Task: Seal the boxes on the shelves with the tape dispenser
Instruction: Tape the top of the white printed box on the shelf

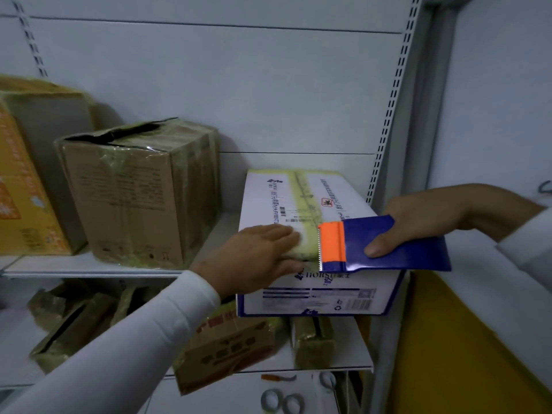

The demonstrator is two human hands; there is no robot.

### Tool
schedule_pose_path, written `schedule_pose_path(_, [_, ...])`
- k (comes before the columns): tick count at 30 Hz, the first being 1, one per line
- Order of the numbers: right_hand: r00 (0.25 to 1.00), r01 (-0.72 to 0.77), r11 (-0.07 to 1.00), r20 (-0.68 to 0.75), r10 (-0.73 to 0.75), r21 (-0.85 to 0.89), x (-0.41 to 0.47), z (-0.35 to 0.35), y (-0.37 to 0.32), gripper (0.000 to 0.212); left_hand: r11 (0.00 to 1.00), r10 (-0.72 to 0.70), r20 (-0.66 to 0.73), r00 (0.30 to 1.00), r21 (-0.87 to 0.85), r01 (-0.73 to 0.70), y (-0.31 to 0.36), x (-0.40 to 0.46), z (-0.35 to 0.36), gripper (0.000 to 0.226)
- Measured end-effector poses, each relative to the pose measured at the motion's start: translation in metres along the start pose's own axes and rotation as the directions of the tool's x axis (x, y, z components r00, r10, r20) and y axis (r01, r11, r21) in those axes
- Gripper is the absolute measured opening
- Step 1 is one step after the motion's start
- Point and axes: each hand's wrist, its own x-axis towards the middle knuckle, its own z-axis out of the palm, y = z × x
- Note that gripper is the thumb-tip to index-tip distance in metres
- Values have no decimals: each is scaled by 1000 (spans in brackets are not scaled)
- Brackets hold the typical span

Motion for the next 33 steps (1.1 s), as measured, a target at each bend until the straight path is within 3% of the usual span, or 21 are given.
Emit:
schedule_pose_path(7, [999,22,1000,35,-22,3,0,-2,15,33,999,-41,64,997,-15,42,-20,-6,10,71])
schedule_pose_path(15, [996,-85,993,-14,86,84,-28,-8,88,27,998,-24,163,986,-55,33,-27,-10,4,75])
schedule_pose_path(19, [995,-75,994,-55,79,76,-19,-3,93,46,998,-61,210,976,-2,62,-22,-6,-6,92])
schedule_pose_path(22, [997,-55,995,-53,60,83,-15,-1,93,56,994,-53,122,991,102,41,4,24,-12,101])
schedule_pose_path(24, [997,-49,995,-51,53,86,-11,0,89,61,996,38,108,993,80,-47,31,52,-3,93])
schedule_pose_path(27, [997,-50,995,-54,55,81,-10,0,89,58,992,128,204,971,-12,-129,53,75,16,73])
schedule_pose_path(33, [988,-141,985,-45,146,100,-45,-14,129,33,987,155,161,975,-57,-148,42,73,29,73])
